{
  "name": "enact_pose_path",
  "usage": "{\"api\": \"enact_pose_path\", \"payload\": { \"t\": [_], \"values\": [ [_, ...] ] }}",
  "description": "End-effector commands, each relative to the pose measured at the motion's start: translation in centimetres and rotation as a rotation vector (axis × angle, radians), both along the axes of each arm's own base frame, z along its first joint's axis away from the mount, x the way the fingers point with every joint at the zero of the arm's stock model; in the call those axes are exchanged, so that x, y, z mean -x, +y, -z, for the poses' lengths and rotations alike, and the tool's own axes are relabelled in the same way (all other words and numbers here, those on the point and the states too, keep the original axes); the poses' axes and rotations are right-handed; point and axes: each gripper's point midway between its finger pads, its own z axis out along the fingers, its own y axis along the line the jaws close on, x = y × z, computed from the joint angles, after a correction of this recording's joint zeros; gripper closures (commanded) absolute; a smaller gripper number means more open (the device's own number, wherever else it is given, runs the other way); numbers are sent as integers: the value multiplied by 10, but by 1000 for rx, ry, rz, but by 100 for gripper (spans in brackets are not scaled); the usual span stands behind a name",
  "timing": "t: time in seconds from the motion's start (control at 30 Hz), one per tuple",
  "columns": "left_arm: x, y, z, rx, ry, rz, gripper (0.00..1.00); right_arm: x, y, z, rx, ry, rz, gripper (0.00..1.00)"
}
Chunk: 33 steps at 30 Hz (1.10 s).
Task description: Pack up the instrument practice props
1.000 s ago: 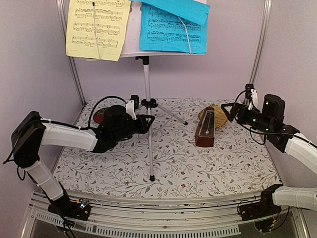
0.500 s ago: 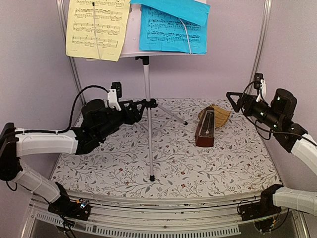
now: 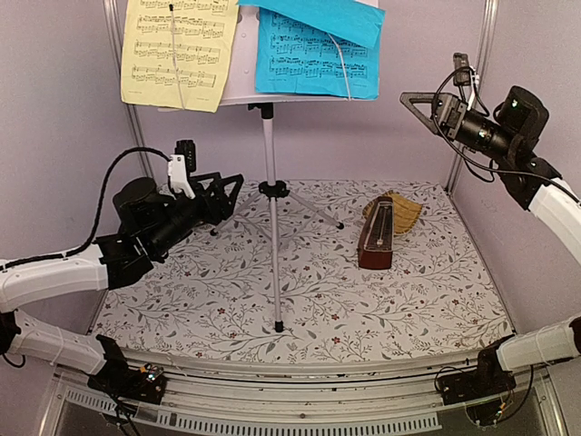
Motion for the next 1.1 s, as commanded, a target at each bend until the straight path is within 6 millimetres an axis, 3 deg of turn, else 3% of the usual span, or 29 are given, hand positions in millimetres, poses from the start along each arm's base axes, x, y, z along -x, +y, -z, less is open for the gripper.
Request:
{"api": "enact_pose_path", "payload": {
  "t": [0.0,0.17,0.5,1.07],
  "values": [
    [17,5,-1,37,-14,14,34,11,17,-22,-45,0,-121,19],
    [20,11,-1,45,-13,-9,36,9,40,-37,-39,-26,-166,30],
    [23,21,3,55,-13,-44,40,-13,41,-40,-47,-13,-42,32],
    [27,23,-4,58,-24,-36,50,-21,55,-34,-41,23,-41,38]
  ]
}}
